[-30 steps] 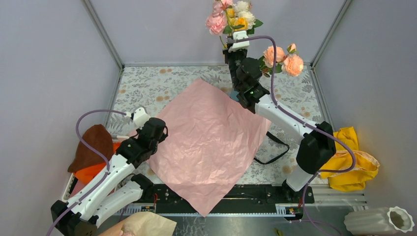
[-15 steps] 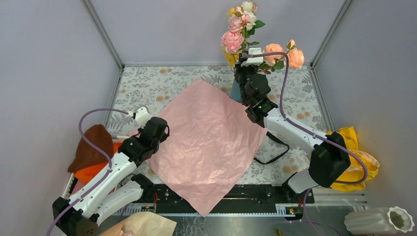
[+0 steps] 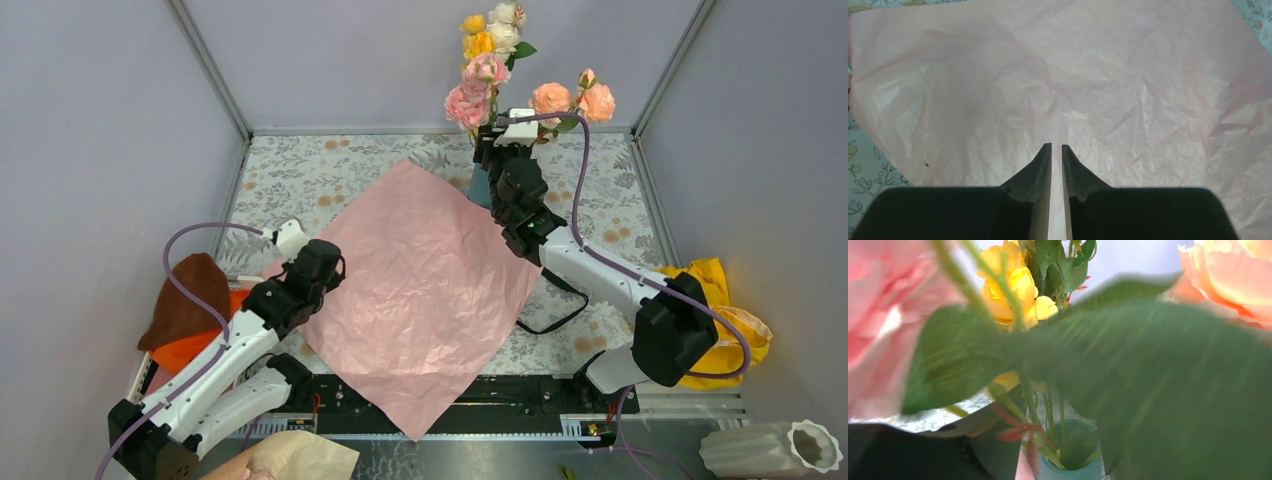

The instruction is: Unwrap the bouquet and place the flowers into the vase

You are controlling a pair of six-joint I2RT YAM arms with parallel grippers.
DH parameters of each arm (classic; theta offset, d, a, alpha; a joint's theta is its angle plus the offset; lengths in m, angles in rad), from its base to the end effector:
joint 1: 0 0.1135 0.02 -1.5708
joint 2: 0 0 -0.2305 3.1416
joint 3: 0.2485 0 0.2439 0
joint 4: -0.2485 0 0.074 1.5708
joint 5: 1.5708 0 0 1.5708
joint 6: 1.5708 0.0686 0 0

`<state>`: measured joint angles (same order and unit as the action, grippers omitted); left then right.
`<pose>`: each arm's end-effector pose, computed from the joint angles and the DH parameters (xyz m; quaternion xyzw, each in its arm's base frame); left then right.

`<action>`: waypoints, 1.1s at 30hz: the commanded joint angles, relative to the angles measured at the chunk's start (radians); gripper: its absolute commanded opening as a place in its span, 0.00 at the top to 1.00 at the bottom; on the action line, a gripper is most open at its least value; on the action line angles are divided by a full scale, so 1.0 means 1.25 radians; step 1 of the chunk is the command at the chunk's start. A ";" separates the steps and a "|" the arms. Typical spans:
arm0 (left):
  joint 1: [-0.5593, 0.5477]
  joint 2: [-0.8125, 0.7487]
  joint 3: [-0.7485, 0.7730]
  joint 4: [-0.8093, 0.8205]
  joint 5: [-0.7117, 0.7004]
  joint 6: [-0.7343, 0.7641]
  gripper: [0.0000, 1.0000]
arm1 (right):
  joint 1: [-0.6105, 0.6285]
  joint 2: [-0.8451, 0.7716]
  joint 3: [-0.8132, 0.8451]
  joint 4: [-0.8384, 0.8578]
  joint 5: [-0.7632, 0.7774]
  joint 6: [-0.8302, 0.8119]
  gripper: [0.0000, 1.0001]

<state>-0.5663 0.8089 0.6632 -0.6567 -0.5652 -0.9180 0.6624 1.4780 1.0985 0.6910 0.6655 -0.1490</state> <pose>0.1844 -0.0737 0.2104 -0.2587 0.8583 -0.0527 0.4400 0.3117 0.1894 0.3504 0.0229 0.6156 0.0079 0.7877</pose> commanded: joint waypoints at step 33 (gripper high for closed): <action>0.005 0.031 -0.029 0.072 0.014 -0.018 0.83 | -0.003 -0.434 -0.086 -0.157 -0.127 0.133 0.00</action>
<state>-0.5663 0.8452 0.6350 -0.6144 -0.5388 -0.9257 0.6613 1.0485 1.0428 0.3687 0.4961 -0.0013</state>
